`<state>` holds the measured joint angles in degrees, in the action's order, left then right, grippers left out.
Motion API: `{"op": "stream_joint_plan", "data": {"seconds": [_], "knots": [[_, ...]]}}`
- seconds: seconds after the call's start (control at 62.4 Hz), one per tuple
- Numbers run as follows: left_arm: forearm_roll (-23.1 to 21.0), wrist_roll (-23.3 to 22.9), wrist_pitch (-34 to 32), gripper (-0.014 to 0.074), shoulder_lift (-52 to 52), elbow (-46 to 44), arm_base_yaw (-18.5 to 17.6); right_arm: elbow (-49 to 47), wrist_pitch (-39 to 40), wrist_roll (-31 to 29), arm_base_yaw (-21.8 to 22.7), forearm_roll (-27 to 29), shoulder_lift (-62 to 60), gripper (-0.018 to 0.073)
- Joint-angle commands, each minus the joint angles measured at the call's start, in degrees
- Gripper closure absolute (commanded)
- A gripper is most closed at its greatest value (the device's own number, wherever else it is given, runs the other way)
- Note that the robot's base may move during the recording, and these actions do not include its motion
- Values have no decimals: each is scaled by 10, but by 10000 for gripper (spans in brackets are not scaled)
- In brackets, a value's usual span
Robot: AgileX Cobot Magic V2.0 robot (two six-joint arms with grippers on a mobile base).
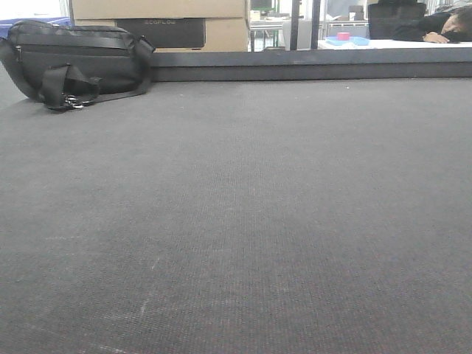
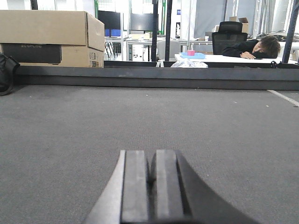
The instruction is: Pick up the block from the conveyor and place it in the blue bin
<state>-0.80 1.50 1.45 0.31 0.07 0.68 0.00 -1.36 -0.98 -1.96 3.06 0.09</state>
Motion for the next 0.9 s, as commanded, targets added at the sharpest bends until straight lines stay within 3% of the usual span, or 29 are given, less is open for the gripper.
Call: {"op": "stream_joint_plan", "data": {"seconds": [0.0, 0.882], "knots": [[-3, -2, -8, 708, -3, -1, -3, 0, 5, -2, -1, 1, -1, 721], [-3, -2, -26, 708, -3, -1, -3, 0, 7, -2, -1, 1, -1, 721]]}}
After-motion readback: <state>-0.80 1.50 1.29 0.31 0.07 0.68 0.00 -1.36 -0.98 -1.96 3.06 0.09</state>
